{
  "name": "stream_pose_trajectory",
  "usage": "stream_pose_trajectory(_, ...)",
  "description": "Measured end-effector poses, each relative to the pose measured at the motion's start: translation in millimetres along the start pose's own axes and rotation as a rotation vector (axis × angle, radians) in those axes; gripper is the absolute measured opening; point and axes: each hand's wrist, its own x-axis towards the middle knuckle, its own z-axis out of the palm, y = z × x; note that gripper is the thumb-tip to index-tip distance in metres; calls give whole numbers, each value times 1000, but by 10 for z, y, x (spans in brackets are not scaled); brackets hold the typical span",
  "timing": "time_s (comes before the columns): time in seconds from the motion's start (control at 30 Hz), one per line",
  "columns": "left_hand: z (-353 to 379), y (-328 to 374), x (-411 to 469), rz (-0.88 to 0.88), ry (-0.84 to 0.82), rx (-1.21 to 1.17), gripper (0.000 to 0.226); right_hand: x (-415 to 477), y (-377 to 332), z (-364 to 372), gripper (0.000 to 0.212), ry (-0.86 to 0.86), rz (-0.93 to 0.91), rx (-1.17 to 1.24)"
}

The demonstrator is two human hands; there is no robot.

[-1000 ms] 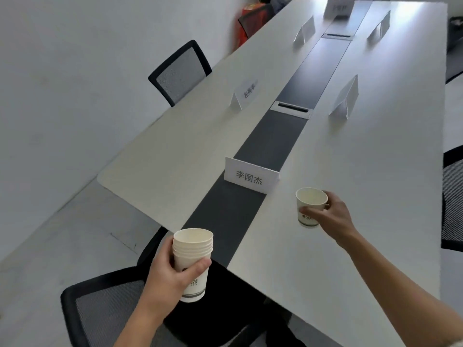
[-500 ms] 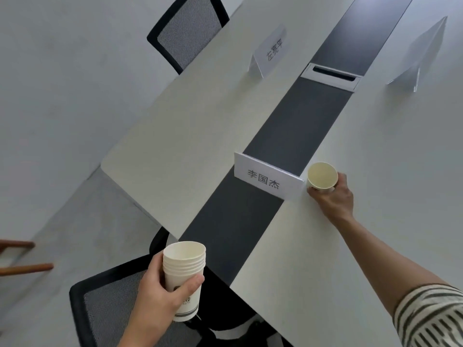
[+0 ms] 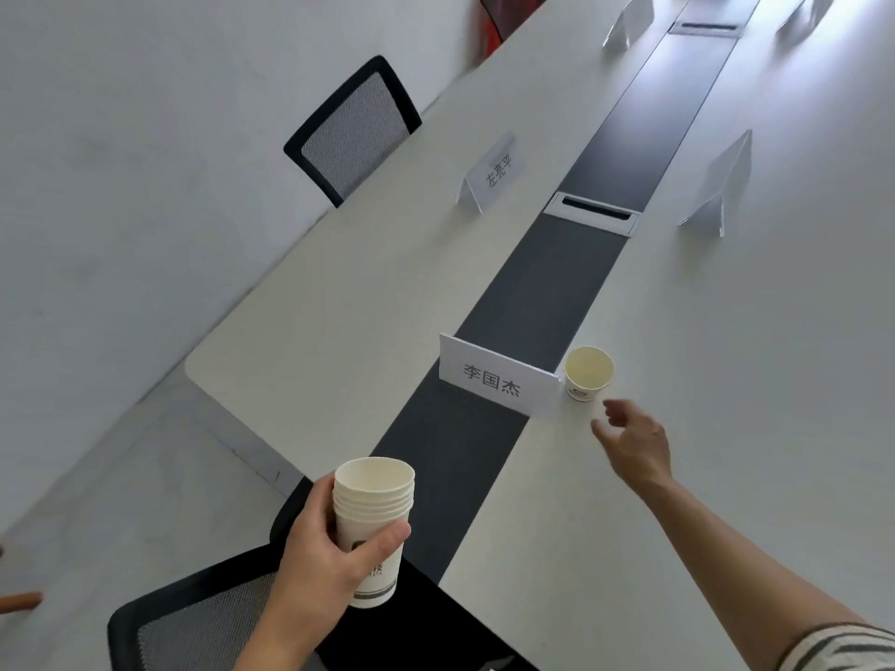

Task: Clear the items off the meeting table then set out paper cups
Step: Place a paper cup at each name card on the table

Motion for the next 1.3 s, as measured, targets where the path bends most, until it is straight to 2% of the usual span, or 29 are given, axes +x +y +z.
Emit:
stream_pose_trajectory(0.07,-39,8,-70,51,-37,21,71,-336,-134,-117,25,-16,-90,12)
stream_pose_trajectory(0.13,-93,-2,-150,118,-74,44,73,-732,-297,-238,19,-8,-224,1)
stream_pose_trajectory(0.3,-207,-39,-444,259,-154,61,74,-1766,-653,-485,16,2,-519,-128)
stream_pose_trajectory(0.4,-201,-127,-656,346,-180,83,71,-2322,-769,-595,17,-3,-586,-153)
stream_pose_trajectory(0.5,-105,-214,-931,443,-220,111,72,-2826,-811,-695,14,-38,-566,-71)
stream_pose_trajectory(0.67,101,-262,-1396,631,-312,172,78,-3404,-720,-827,11,-89,-414,155)
stream_pose_trajectory(0.93,716,-113,-1898,866,-446,316,78,-3910,-104,-1426,16,50,-230,377)
stream_pose_trajectory(1.07,1245,15,-2143,866,-544,347,84,-4166,336,-1920,9,62,-185,570)
stream_pose_trajectory(1.2,1943,152,-2576,864,-637,342,81,-4456,986,-2381,74,33,-182,583)
stream_pose_trajectory(1.23,2132,179,-2705,866,-670,340,81,-4532,1145,-2505,81,44,-189,579)
stream_pose_trajectory(1.3,2494,207,-2939,857,-731,338,80,-4659,1445,-2750,79,99,-184,569)
